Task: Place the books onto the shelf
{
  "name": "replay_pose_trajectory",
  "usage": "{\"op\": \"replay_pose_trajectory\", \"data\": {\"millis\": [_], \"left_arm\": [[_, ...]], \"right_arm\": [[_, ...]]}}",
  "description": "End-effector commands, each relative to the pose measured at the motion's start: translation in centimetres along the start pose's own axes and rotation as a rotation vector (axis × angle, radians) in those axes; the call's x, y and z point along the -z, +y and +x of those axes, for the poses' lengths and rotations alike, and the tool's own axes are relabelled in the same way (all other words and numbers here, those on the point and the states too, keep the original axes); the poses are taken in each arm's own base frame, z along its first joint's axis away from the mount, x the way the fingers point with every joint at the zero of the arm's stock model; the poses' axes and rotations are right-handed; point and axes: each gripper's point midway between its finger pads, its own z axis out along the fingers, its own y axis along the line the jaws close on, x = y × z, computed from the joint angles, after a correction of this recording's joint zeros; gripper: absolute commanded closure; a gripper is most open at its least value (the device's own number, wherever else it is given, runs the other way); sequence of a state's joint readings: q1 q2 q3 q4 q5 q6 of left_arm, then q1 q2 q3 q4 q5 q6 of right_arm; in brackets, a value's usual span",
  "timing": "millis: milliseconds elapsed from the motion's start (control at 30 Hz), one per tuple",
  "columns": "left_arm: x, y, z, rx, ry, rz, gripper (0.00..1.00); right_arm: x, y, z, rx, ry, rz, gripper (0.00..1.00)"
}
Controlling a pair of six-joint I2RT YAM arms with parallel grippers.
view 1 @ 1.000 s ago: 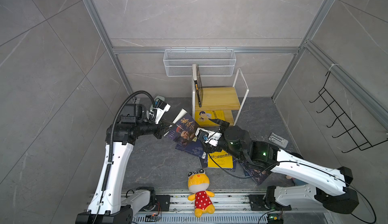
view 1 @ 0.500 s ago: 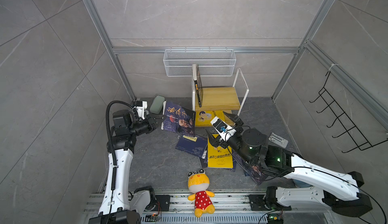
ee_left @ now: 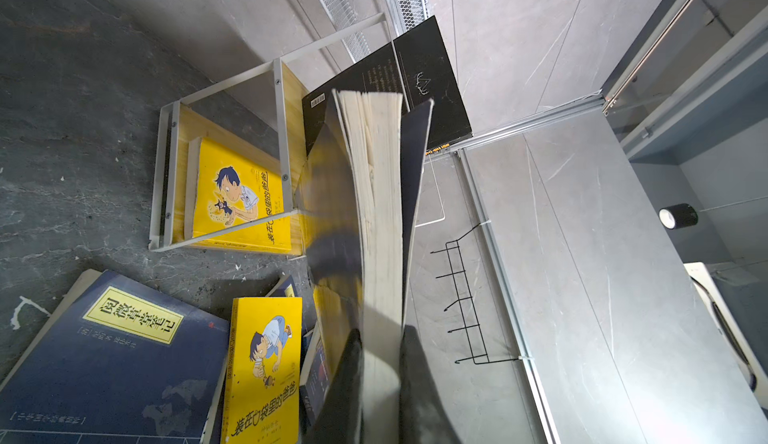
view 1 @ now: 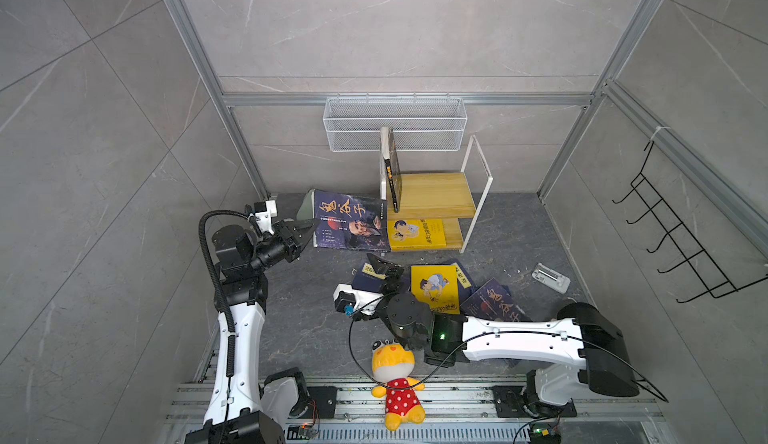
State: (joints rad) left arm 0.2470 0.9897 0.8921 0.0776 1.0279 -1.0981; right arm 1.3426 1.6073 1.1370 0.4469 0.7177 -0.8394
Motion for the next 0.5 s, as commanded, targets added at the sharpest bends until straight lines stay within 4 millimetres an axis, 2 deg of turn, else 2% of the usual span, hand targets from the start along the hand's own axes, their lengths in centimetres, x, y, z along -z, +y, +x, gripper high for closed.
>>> {"op": "replay_pose_trajectory", "data": {"millis": [0,333,400,467], "left_arm": [[0.5,-3.4,-0.1,-0.093,0.002,0.091,1.00],[0.2,-4.0,1.2,-0.111,0.037,0.130,1.00],[0.2,-4.0,1.2,-0.108,0.039,0.131,1.00],[0.1,-4.2,1.5,-0.118,0.045,0.136,1.00]], "right_arm": [[-1.0,-1.7,-1.8,-0.026,-0.036,0.115,0.01],[-5.1,-4.7,-0.4,-0.095,0.003,0.277,0.03],[-6.1,-4.9,0.2,-0.113,0.026,0.283,0.06],[-6.9,-4.9,0.6,-0.118,0.037,0.281,0.15]]}}
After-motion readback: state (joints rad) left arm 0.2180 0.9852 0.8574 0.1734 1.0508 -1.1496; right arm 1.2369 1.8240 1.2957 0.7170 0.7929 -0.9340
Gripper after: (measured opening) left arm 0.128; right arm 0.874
